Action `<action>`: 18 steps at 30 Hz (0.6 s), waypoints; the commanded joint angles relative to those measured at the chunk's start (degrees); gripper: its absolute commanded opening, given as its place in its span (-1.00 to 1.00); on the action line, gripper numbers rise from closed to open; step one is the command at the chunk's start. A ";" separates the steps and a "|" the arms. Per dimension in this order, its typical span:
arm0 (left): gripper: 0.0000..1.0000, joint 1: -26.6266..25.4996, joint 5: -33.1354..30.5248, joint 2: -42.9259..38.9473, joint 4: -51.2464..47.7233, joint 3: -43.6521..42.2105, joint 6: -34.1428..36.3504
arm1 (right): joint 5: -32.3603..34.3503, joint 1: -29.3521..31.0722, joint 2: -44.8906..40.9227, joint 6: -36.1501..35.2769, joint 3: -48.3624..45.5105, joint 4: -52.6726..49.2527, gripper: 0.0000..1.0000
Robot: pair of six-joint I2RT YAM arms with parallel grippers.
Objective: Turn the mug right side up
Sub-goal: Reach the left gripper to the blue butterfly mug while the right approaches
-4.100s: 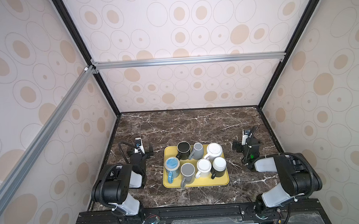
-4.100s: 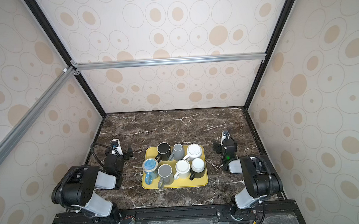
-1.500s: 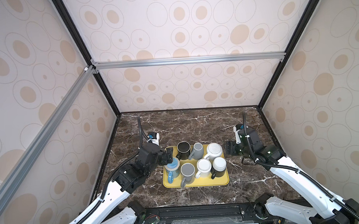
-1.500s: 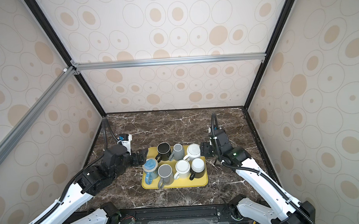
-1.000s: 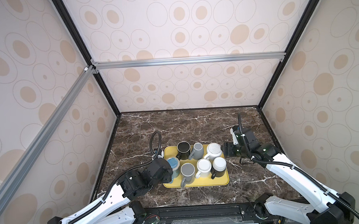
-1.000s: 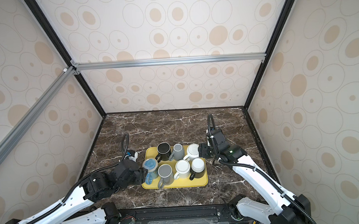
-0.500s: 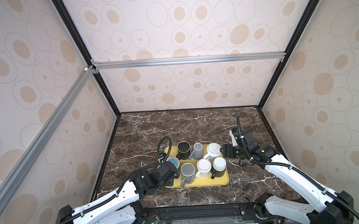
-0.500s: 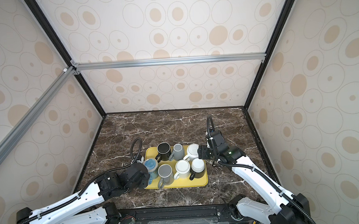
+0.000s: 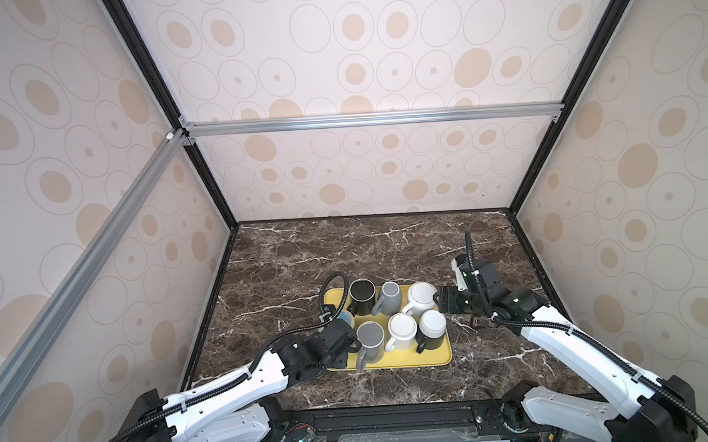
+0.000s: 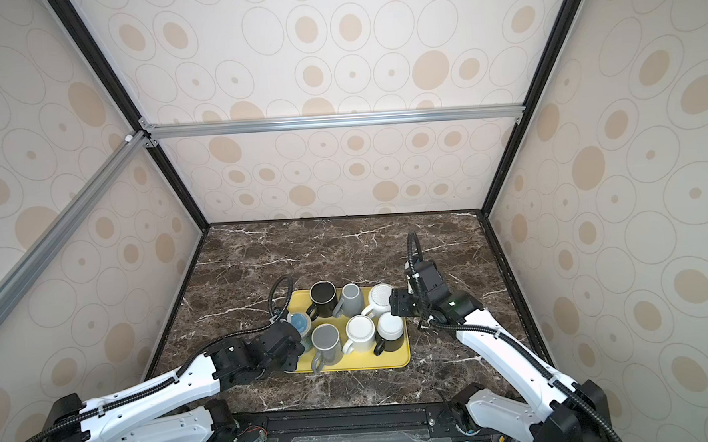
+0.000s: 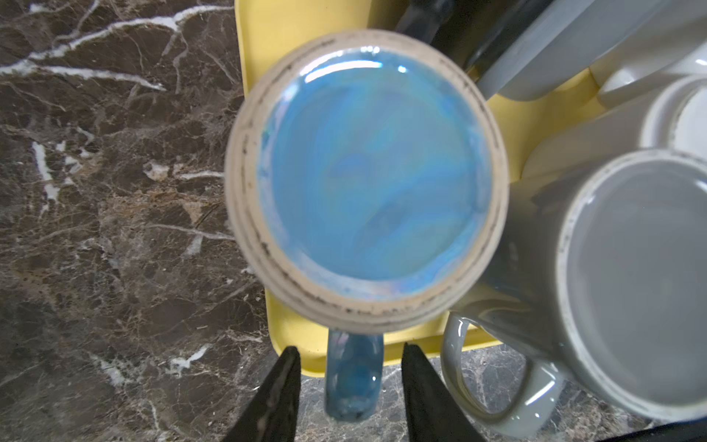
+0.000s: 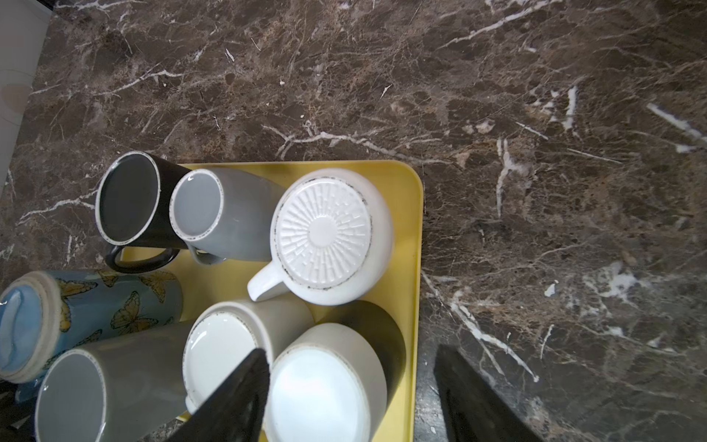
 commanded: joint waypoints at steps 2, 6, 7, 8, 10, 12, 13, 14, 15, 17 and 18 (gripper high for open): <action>-0.12 -0.62 -1.08 1.69 1.74 -0.60 -0.17 | 0.45 0.36 -0.28 0.69 -0.87 0.42 0.43; -0.12 -0.62 -1.38 3.77 3.36 -0.75 0.04 | 0.14 0.40 -0.36 0.95 -1.20 0.74 0.44; -0.12 -0.63 -1.34 4.38 3.53 -0.66 0.25 | 0.10 0.37 -0.51 1.08 -1.26 0.78 0.43; -0.13 -0.57 -1.36 4.87 3.65 -0.28 0.50 | 0.11 0.40 -0.71 1.11 -1.31 0.73 0.44; -0.14 -0.62 -1.83 6.20 3.29 0.61 1.18 | 0.34 0.41 -1.20 1.11 -1.80 1.15 0.44; -0.14 -0.49 -2.55 7.72 2.49 1.63 1.81 | 0.53 0.32 -1.47 1.01 -2.01 1.17 0.43; -0.14 -0.58 -2.93 8.51 1.90 2.08 2.11 | 0.55 0.41 -1.54 0.93 -2.11 1.14 0.43; -0.15 -0.55 -3.20 9.13 1.53 2.45 2.34 | 0.61 0.38 -1.63 0.88 -2.10 1.08 0.43; -0.15 -0.54 -3.32 9.71 1.20 2.81 2.62 | 0.68 0.32 -1.67 0.88 -2.11 0.92 0.43; -0.16 -0.53 -3.62 10.34 0.82 3.05 2.98 | 0.75 0.40 -1.94 1.08 -2.47 0.95 0.43; -0.16 -0.52 -3.84 10.38 0.76 3.13 2.95 | 0.72 0.37 -2.19 1.15 -2.76 1.09 0.43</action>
